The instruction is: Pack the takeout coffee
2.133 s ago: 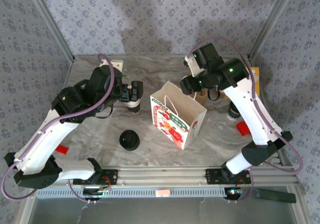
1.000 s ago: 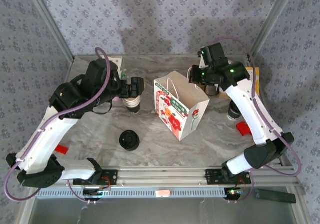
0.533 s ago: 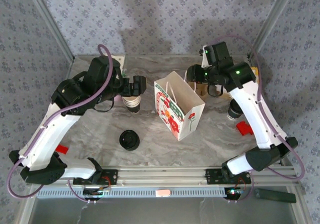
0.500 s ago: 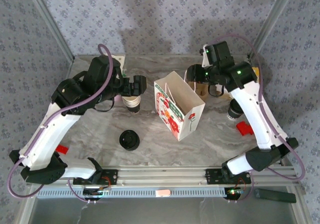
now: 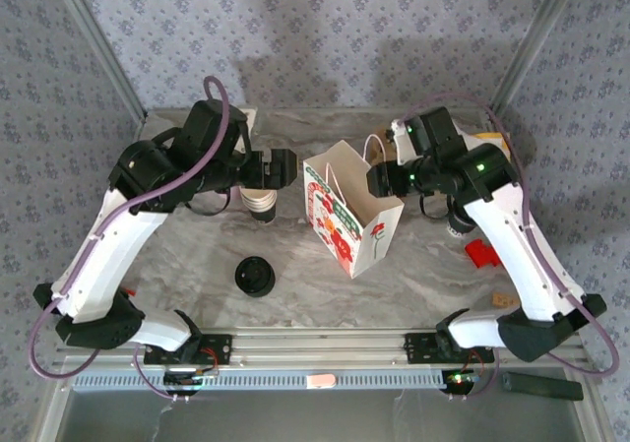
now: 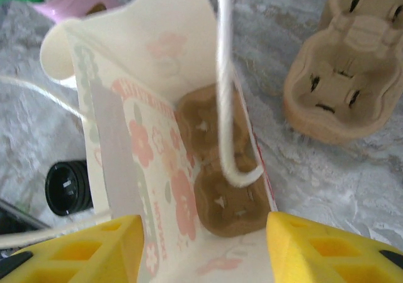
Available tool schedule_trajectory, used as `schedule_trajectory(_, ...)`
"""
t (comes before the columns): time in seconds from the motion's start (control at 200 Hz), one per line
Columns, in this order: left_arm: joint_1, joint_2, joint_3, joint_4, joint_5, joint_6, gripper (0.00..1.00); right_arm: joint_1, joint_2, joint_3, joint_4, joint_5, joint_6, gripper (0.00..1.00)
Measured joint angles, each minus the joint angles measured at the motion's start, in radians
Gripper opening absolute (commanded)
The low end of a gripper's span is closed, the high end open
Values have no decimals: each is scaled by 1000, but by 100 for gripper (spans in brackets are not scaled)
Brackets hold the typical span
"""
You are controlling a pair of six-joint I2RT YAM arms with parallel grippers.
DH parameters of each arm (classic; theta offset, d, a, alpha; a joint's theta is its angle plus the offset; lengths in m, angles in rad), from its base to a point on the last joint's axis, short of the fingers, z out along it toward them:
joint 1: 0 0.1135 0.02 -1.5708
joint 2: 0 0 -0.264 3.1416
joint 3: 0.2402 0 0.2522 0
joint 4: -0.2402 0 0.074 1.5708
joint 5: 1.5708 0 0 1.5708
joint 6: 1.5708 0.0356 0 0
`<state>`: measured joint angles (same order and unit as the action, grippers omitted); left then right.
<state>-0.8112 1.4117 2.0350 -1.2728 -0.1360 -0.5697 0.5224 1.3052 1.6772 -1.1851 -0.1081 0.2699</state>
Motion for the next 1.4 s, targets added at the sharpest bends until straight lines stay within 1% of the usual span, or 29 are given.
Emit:
schedule_trajectory(0.19, 0, 50, 21, -18, 17, -8, 100, 3, -67, -127, -1, 16, -10, 52)
schedule_trajectory(0.28, 0, 72, 32, -18, 18, -15, 100, 4, -82, -163, 20, 18, -21, 48)
schedule_trajectory(0.335, 0, 83, 34, -19, 20, -18, 100, 4, -85, -173, 35, 19, -34, 44)
schedule_trajectory(0.4, 0, 92, 35, -18, 21, -18, 100, 3, -80, -175, 47, 19, -48, 41)
schedule_trajectory(0.56, 1, 98, 35, -16, 21, -15, 100, -1, -24, -149, 60, 36, -95, 40)
schedule_trajectory(0.695, 14, 98, 14, -1, 21, -7, 100, -4, 31, -92, 51, 60, -126, 41)
schedule_trajectory(0.8, 32, 96, -19, 17, 28, 5, 100, -5, 37, -33, 37, 60, -137, 42)
schedule_trajectory(0.984, 64, 92, -64, 60, 43, 16, 100, -14, 10, 53, 2, 69, -158, 49)
schedule_trajectory(1.054, 73, 92, -66, 74, 47, 24, 100, -29, -2, 55, -11, 72, -175, 55)
schedule_trajectory(1.099, 79, 90, -67, 82, 47, 29, 100, -44, -3, 53, -14, 72, -183, 56)
schedule_trajectory(1.269, 99, 86, -68, 101, 47, 38, 100, -116, 17, -21, 15, 51, -212, 56)
schedule_trajectory(1.399, 111, 85, -68, 103, 47, 39, 100, -146, 67, -64, 67, 16, -233, 54)
